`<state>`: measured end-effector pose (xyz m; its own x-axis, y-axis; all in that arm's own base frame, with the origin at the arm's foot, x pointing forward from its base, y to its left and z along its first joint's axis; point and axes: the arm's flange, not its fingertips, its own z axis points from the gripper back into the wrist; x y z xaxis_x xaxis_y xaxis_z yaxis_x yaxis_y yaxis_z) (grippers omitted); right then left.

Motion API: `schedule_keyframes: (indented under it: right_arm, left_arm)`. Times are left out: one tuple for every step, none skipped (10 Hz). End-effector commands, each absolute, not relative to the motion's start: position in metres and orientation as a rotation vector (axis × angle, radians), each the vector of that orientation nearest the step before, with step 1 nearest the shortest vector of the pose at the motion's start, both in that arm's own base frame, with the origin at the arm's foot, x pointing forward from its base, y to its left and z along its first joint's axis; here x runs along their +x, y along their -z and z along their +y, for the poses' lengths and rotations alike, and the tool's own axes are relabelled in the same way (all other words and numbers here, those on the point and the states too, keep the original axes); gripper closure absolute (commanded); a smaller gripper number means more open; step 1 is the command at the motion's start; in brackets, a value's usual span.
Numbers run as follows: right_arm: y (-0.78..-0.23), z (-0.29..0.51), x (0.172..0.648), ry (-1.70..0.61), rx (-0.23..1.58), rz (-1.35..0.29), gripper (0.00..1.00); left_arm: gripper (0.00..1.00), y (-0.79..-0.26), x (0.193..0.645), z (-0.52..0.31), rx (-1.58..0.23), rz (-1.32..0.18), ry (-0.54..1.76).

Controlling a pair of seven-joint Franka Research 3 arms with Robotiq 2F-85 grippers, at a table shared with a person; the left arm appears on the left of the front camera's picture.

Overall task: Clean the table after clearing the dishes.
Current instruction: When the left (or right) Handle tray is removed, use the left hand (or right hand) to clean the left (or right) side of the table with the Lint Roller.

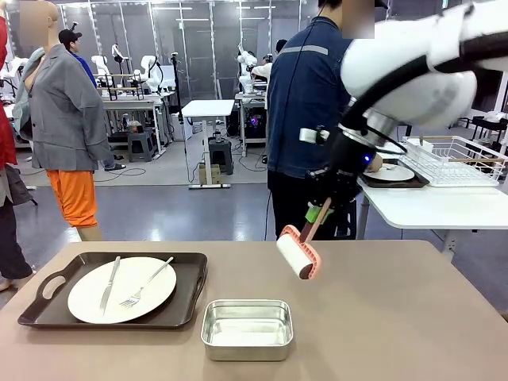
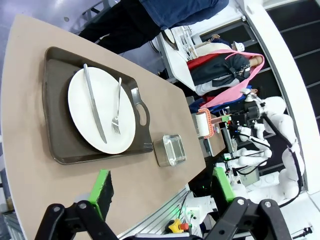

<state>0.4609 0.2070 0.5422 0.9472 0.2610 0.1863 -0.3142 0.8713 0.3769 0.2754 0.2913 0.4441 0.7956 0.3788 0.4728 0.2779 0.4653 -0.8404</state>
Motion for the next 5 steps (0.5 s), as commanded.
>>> schedule_keyframes:
  right_arm:
    - [-0.518,0.202,0.452,-0.083,0.441,-0.212,1.0]
    - [-0.51,0.199,0.459,-0.138,0.404,-0.231,1.0]
    - [-0.527,0.193,0.461,-0.177,0.433,-0.162,1.0]
    - [-0.527,0.193,0.461,-0.177,0.433,-0.162,1.0]
    - [-0.527,0.193,0.461,-0.177,0.433,-0.162,1.0]
  left_arm:
    - [0.0,-0.445,0.272,0.292,-1.118,-0.693,-0.059]
    - [0.0,-0.445,0.272,0.292,-1.118,-0.693,-0.059]
    - [0.0,-0.445,0.272,0.292,-1.118,-0.693,-0.059]
    - [0.0,-0.445,0.272,0.292,-1.118,-0.693,-0.059]
    - [0.0,-0.445,0.272,0.292,-1.118,-0.693,-0.059]
